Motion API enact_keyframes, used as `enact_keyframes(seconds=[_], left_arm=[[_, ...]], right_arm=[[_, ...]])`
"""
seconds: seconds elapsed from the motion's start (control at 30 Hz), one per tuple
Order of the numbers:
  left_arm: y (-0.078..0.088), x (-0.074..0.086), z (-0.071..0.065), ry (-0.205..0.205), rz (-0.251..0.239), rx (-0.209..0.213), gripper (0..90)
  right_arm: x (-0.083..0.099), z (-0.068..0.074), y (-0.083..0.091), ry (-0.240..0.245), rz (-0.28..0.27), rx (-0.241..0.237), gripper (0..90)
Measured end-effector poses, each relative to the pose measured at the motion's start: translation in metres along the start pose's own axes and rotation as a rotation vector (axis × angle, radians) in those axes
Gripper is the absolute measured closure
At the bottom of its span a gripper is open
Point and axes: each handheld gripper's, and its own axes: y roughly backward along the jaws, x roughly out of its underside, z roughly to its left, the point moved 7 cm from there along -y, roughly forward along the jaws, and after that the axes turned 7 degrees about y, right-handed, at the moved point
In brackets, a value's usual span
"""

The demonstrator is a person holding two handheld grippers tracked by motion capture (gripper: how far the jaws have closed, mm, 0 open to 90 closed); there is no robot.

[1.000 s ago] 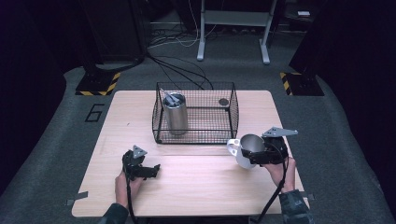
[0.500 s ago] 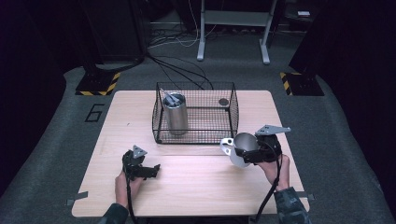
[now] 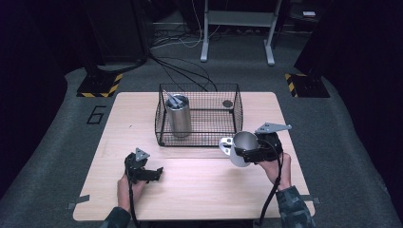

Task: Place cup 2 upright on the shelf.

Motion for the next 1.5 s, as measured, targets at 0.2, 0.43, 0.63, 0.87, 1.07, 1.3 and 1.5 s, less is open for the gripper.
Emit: enact_keyframes(seconds=[0.2,0.43,0.63,0.87,1.07,1.3,1.5], left_arm=[[0.000,0.000,0.000,0.002,-0.006,-0.002,0.4],[0.000,0.000,0.000,-0.001,-0.004,-0.002,0.4],[0.000,-0.001,0.000,-0.001,-0.004,-0.002,0.4],[0.000,-0.001,0.000,0.000,-0.005,-0.002,0.4],[-0.001,-0.001,-0.001,0.004,-0.007,-0.001,0.4],[0.000,-0.001,0.000,0.001,-0.004,-0.001,0.4],[-0.001,-0.001,-0.001,0.004,-0.008,-0.001,0.4]], right_arm=[[-0.008,0.000,-0.001,0.012,-0.004,-0.004,5.6],[-0.017,0.002,-0.003,0.021,-0.007,-0.013,5.6],[-0.028,0.003,-0.004,0.033,-0.018,-0.018,5.6],[-0.041,0.004,-0.009,0.051,-0.018,-0.015,5.6],[-0.051,0.004,-0.010,0.062,-0.016,-0.016,5.6],[-0.060,0.004,-0.010,0.072,-0.024,-0.017,5.6],[-0.069,0.004,-0.010,0.080,-0.032,-0.021,5.6]])
